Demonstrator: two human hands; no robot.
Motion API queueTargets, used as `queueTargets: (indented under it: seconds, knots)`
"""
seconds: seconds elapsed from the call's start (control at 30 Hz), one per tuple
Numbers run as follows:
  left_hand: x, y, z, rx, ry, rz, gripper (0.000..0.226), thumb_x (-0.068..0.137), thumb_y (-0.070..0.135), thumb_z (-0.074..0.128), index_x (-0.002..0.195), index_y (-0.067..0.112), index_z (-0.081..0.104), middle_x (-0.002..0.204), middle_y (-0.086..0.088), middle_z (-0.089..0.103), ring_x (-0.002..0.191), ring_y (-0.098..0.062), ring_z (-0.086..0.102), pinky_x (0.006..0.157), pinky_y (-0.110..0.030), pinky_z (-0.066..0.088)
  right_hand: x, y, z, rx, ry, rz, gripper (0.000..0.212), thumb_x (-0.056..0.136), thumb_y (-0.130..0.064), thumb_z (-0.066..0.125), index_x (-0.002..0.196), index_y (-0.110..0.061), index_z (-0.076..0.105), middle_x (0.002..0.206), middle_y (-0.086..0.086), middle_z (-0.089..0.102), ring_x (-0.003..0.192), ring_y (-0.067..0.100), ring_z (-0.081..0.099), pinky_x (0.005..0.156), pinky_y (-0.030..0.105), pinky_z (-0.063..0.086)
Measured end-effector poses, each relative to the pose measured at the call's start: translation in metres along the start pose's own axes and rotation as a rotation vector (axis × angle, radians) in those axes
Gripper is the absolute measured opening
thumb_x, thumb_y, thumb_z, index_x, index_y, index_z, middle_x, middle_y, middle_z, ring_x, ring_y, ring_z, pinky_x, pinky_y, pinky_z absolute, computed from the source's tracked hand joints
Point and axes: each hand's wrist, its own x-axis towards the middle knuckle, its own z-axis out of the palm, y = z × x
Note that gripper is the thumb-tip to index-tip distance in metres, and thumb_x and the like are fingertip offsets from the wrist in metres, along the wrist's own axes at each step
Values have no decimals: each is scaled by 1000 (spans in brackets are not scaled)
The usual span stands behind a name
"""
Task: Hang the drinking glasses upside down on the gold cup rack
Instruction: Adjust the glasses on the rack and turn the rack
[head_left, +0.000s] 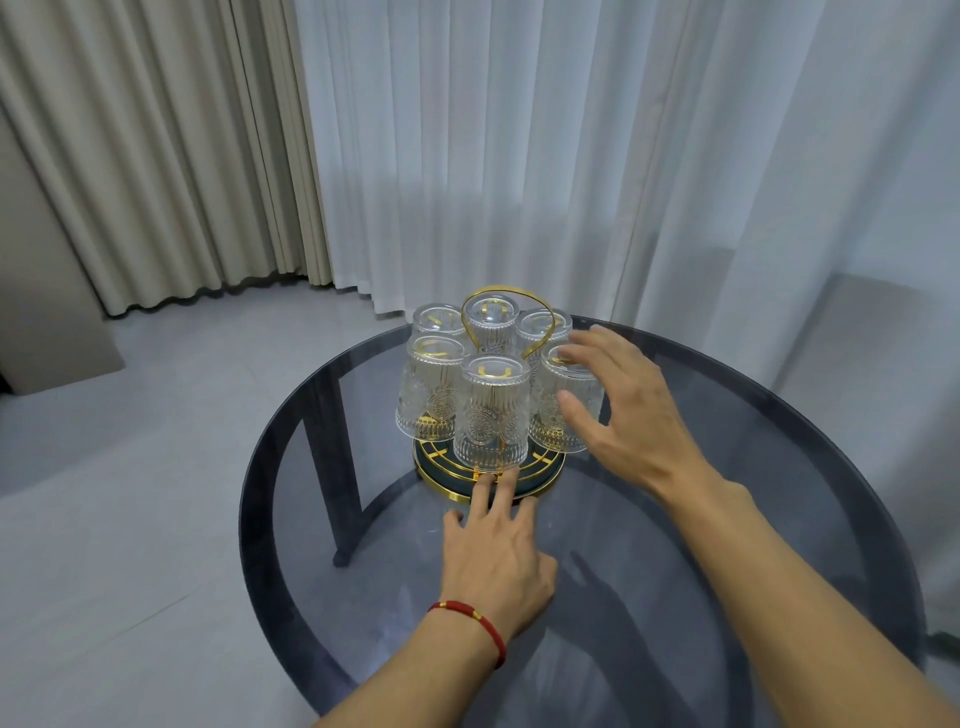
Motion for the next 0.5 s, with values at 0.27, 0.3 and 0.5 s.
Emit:
queueTargets:
  seconds: [0.27, 0.3, 0.5]
  knots:
    - [2, -13, 3, -5, 7, 60, 56, 86, 42, 49, 140, 28, 44, 165, 3, 17, 147, -23, 12, 102, -46, 32, -5, 7, -3, -8, -30, -2, 42, 96, -29, 60, 137, -22, 61, 145, -3, 60, 147, 16, 41, 118, 36, 27]
    - [2, -14, 5, -3, 11, 66, 57, 87, 43, 48, 141, 28, 43, 165, 4, 17, 146, -22, 12, 102, -46, 32, -5, 7, -4, -5, -32, -2, 41, 96, -27, 61, 137, -22, 61, 146, -3, 60, 147, 16, 41, 118, 36, 27]
    - [0, -20, 12, 46, 79, 103, 51, 90, 48, 39, 135, 27, 49, 165, 3, 20, 144, -23, 17, 100, -45, 32, -2, 5, -5, 10, -32, 9, 38, 96, -20, 66, 134, -20, 63, 143, -2, 62, 144, 16, 44, 118, 39, 31]
